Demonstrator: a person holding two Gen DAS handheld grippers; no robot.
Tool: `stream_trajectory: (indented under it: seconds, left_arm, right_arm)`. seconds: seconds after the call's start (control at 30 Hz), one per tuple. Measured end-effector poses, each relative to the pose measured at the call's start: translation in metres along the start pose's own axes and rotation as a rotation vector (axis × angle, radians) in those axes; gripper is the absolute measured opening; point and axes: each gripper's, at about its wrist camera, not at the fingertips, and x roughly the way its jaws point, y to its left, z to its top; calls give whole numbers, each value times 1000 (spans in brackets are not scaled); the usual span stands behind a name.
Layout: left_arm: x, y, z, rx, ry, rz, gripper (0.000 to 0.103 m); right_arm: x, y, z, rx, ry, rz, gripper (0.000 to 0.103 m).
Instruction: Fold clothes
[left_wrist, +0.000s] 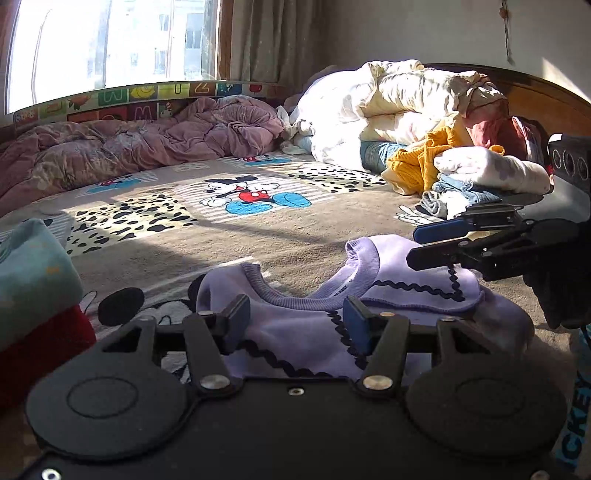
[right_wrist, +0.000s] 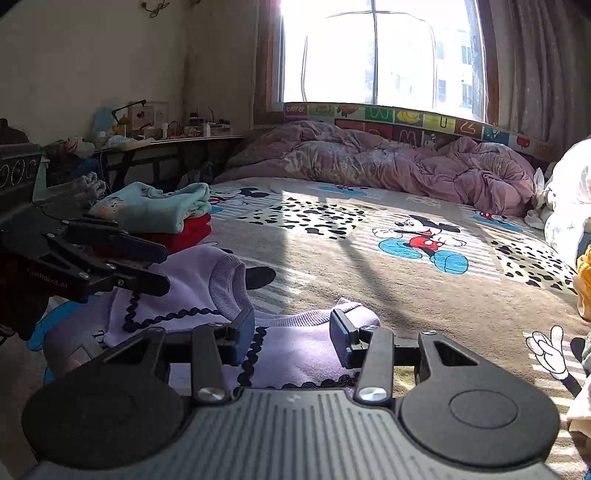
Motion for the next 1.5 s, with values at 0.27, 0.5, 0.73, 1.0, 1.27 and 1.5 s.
stream_trajectory:
  seconds: [0.27, 0.5, 0.73, 1.0, 1.27, 1.5]
  left_arm:
    - [17, 2, -11, -44, 59, -8, 57]
    - [4, 22, 25, -104, -30, 16, 57]
    - [25, 12, -6, -49, 103, 32, 58]
    - [-39, 24, 1, -456, -20, -6, 67]
    - [-31, 47, -44, -932, 64, -118, 75]
    - [-23, 38, -44, -917, 85, -158, 74]
  right_arm:
    - [25, -9, -11, 49, 64, 24, 48]
    - [15, -6, -8, 19, 25, 25, 51]
    - [32, -9, -27, 51, 73, 23, 52]
    - [-34, -18, -28, 262, 12, -6, 76]
    - [-31, -65, -93, 871, 75, 146, 78]
    - [8, -51, -81, 823, 129, 198, 78]
